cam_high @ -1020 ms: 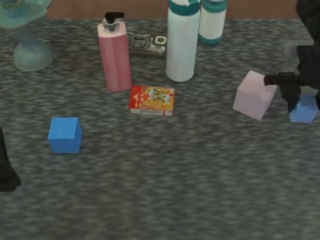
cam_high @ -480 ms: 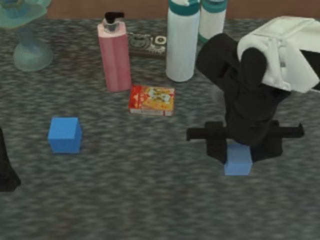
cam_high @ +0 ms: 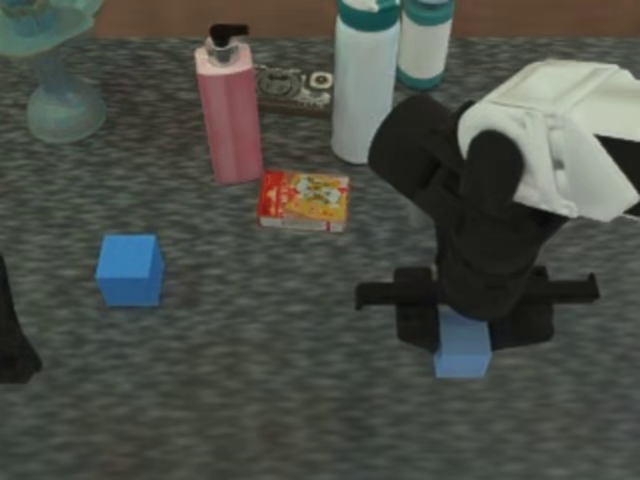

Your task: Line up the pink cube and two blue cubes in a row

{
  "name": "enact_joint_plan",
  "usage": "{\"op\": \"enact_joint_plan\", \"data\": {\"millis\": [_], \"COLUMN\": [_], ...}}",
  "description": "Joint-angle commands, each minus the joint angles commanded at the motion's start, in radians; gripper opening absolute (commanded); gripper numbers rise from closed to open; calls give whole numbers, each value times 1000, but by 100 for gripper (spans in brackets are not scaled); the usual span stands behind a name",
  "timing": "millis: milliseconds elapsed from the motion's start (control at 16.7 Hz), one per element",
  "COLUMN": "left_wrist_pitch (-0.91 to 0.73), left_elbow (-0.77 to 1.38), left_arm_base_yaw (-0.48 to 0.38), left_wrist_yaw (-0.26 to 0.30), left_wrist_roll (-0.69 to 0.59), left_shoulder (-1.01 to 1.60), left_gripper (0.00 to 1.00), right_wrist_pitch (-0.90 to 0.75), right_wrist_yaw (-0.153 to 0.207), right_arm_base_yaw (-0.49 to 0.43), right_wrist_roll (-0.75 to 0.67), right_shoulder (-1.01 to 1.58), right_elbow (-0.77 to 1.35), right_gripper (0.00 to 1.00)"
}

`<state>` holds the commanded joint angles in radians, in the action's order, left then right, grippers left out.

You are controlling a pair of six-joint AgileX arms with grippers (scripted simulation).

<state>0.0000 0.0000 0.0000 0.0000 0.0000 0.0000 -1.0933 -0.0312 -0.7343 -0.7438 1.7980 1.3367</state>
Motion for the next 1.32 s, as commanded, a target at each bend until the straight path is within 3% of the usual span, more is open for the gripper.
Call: {"op": "enact_joint_plan", "data": {"millis": [480, 780, 1320], "left_wrist_pitch": [0, 0, 0], "left_elbow": [0, 0, 0], "left_arm_base_yaw": [0, 0, 0], "left_wrist_yaw": [0, 0, 0], "left_wrist_roll": [0, 0, 0], "left_shoulder": [0, 0, 0], "left_gripper": [100, 100, 100], "right_wrist_pitch": [245, 266, 266], "right_wrist_yaw": [-2, -2, -2], "right_arm_base_yaw": [-5, -7, -7], "right_wrist_roll": [-4, -4, -4], "right_shoulder": [76, 84, 84], "right_elbow": [-165, -180, -180], "right_gripper": [0, 0, 68]}}
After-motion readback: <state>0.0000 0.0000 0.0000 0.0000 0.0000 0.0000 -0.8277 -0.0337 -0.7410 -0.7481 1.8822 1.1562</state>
